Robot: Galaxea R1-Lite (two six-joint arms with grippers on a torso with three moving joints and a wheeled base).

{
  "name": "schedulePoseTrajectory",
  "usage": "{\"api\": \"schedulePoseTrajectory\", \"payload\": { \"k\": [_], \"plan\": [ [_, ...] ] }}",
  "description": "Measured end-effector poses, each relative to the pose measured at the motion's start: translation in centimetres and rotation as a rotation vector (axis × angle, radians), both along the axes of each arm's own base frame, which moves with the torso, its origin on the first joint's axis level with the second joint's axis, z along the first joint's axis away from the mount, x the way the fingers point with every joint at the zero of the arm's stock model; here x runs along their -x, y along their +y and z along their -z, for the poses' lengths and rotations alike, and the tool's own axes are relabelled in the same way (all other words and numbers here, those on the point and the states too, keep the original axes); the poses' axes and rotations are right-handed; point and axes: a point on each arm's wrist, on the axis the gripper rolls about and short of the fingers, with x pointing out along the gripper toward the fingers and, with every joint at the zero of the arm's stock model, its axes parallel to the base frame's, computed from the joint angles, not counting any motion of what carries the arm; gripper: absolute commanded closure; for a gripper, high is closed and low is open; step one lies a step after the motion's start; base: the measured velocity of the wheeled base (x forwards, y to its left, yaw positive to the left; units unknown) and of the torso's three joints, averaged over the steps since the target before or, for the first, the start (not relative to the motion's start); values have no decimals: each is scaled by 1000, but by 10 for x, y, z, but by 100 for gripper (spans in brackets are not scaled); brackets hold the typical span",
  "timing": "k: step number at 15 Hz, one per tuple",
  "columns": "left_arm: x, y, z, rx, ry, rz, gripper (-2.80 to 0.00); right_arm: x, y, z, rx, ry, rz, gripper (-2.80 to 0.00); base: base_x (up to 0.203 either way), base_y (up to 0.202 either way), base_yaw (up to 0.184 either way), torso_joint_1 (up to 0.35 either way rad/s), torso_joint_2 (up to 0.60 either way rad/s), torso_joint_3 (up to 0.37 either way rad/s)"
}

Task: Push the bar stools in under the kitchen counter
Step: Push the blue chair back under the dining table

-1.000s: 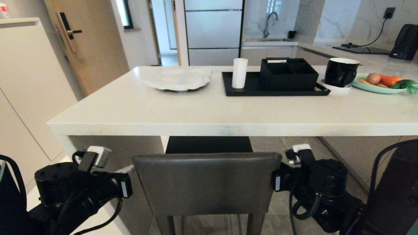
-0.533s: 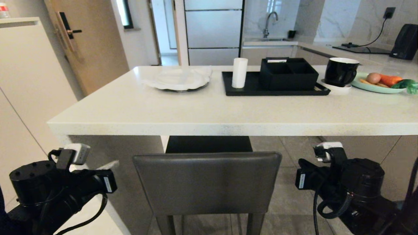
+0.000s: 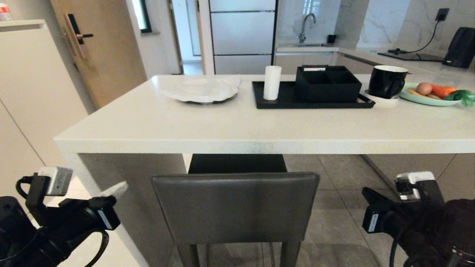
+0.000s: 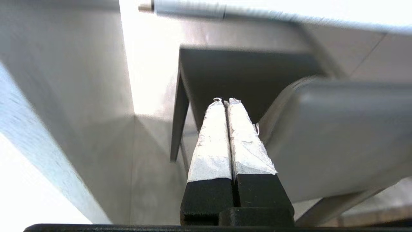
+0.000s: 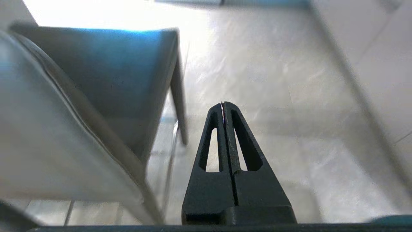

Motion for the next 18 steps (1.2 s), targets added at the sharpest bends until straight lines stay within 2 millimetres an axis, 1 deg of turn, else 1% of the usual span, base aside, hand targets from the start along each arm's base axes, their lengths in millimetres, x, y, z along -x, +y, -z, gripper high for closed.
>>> {"api": "schedulePoseTrajectory", "payload": {
  "k": [3, 6, 8, 10, 13, 15, 18],
  "plan": [
    [22, 4, -18, 6, -63, -3, 0, 20, -24, -23, 48, -91, 85, 0, 0, 0, 0, 0, 0, 0],
    [48, 8, -40, 8, -129, -8, 0, 48, -46, -44, 75, -171, 166, 0, 0, 0, 0, 0, 0, 0],
    [70, 12, -59, 13, -173, -5, 0, 69, -59, -51, 82, -202, 214, 0, 0, 0, 0, 0, 0, 0],
    [99, 16, -76, 14, -181, 3, 0, 89, -70, -54, 88, -224, 270, 0, 0, 0, 0, 0, 0, 0],
    [140, 22, -84, 9, -149, 11, 0, 113, -81, -56, 101, -265, 371, 0, 0, 0, 0, 0, 0, 0],
    [157, 25, -91, 10, -160, 9, 0, 122, -84, -66, 102, -311, 411, 0, 0, 0, 0, 0, 0, 0],
    [178, 28, -106, 13, -196, 13, 0, 136, -86, -82, 97, -348, 434, 0, 0, 0, 0, 0, 0, 0]
  ]
}}
